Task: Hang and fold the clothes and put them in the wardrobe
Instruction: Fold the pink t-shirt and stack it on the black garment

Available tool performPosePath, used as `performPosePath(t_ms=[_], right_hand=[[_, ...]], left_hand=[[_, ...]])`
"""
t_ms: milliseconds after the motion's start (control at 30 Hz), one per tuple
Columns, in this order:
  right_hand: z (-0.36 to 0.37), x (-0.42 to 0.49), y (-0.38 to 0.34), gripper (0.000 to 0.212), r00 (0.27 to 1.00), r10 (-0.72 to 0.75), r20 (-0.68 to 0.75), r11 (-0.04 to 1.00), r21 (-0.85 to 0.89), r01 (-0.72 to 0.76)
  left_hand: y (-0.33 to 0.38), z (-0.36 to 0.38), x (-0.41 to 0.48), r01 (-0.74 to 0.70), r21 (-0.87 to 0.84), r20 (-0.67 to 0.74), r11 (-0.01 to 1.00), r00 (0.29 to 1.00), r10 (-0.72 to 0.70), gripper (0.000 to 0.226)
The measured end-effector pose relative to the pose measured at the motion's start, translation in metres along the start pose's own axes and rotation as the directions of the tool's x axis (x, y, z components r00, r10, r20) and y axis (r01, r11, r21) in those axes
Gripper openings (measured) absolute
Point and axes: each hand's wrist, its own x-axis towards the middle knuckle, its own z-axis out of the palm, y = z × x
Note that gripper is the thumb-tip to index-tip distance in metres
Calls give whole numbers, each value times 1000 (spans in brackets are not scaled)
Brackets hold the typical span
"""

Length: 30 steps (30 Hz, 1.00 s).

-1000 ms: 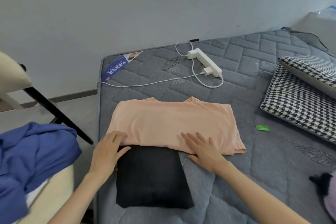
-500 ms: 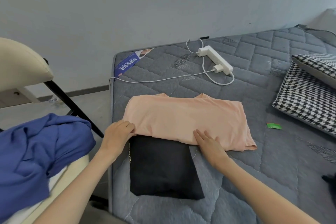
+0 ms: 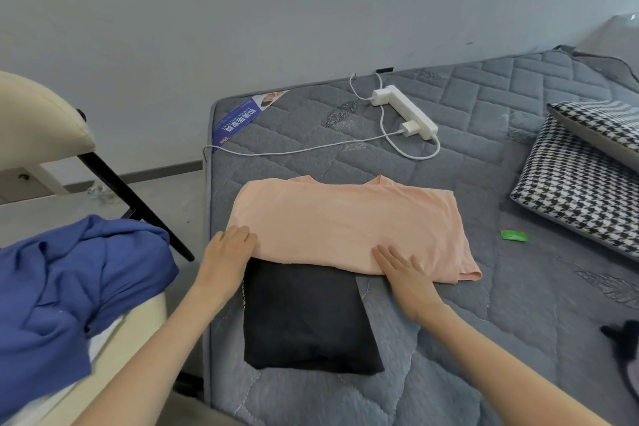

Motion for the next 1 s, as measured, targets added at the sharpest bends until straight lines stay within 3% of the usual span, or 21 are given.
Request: performPosePath(t_ms=[133, 233, 333, 433, 567, 633, 700, 767, 833, 933, 1000], right_hand=[[9, -15, 26, 60, 995, 14, -103, 999, -39, -18], [14, -23, 49, 66, 981, 113, -158, 990, -65, -125], [15, -32, 66, 61, 971, 175, -165, 979, -72, -189], [11, -40, 75, 58, 946, 226, -233, 966, -72, -248], [16, -44, 91, 80, 926, 280, -254, 959, 44, -278], [11, -46, 96, 71, 914, 254, -316, 966, 36, -256], [8, -48, 97, 39, 880, 270, -390, 963, 130, -238], [9, -50, 95, 8, 794, 431, -429, 894, 323, -310], [12, -51, 93, 13, 737, 554, -387, 808, 462, -365], [18, -50, 86, 20, 765, 604, -222, 700, 607, -376], [22, -47, 83, 20, 730, 663, -167, 603, 697, -388]], left_hand=[[53, -12, 11, 50, -109, 112, 993, 993, -37, 33], [102, -12, 22, -15, -253, 260, 967, 962, 83, 56], [134, 4, 32, 9, -223, 402, 975, 912, 84, 59], [147, 18, 34, 33, -179, 413, 983, 910, 45, 57], [148, 25, 33, 52, -178, 419, 983, 908, 28, 55], [148, 25, 33, 59, -181, 427, 982, 904, 24, 55], [149, 26, 32, 63, -177, 419, 982, 908, 18, 55], [151, 28, 31, 70, -172, 412, 983, 911, 7, 55], [152, 29, 31, 74, -168, 414, 983, 910, 2, 55], [153, 29, 32, 81, -172, 418, 982, 909, -2, 55], [153, 29, 32, 80, -170, 420, 982, 908, -2, 55]])
